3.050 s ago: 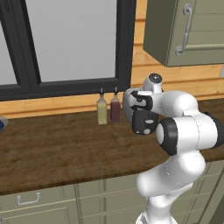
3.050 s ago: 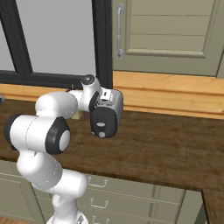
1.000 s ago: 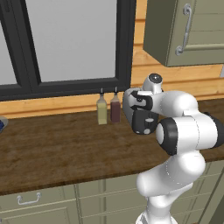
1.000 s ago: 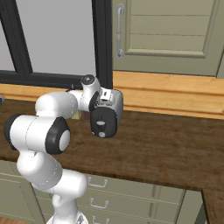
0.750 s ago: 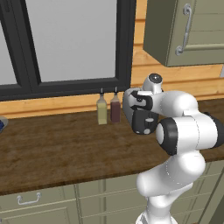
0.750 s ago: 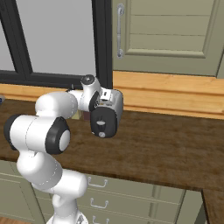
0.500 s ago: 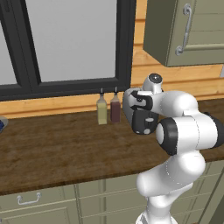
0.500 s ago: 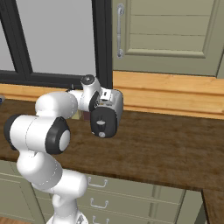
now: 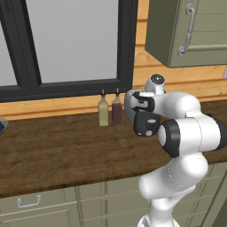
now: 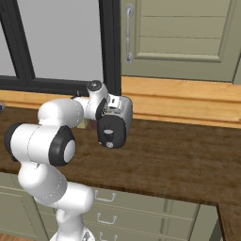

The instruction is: Start the toaster. Once the lever pops up, take the bread to the plate on the dining counter.

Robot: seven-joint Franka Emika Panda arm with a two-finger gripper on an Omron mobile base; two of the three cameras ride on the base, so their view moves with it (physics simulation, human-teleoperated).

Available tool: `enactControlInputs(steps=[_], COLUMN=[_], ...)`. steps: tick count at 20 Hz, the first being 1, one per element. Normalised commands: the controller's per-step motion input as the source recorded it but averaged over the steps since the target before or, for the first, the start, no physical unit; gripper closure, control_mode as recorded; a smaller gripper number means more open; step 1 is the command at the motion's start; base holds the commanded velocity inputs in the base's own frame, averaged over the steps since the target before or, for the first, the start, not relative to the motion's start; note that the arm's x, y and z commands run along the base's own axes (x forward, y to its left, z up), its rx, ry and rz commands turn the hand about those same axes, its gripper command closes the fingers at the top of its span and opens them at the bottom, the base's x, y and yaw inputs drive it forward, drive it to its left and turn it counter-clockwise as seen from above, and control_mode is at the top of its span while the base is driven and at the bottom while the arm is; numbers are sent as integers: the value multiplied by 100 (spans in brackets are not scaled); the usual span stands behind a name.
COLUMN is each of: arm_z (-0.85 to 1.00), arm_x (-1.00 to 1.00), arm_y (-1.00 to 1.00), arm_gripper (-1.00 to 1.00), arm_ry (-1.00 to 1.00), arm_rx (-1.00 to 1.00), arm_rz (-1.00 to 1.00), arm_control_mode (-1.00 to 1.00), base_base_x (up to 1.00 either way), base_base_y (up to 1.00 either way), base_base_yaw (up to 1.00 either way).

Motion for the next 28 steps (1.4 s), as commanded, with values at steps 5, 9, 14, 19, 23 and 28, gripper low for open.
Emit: enactControlInputs(steps=[5,9,14,19,23,28], arm_z=[0,0,0,0,0,0], arm_x=[0,0,0,0,0,0], arm_y=[0,0,0,0,0,0], arm_gripper=[-100,-100,-100,-100,-100,-100], arm_ry=[0,0,0,0,0,0], arm_rx=[0,0,0,0,0,0], arm_rz=[0,0,0,0,0,0], arm_control_mode=[-100,-100,-100,-100,-100,-100], base_base_x=[0,0,0,0,0,0], base_base_y=[0,0,0,0,0,0], base_base_yaw=[0,0,0,0,0,0])
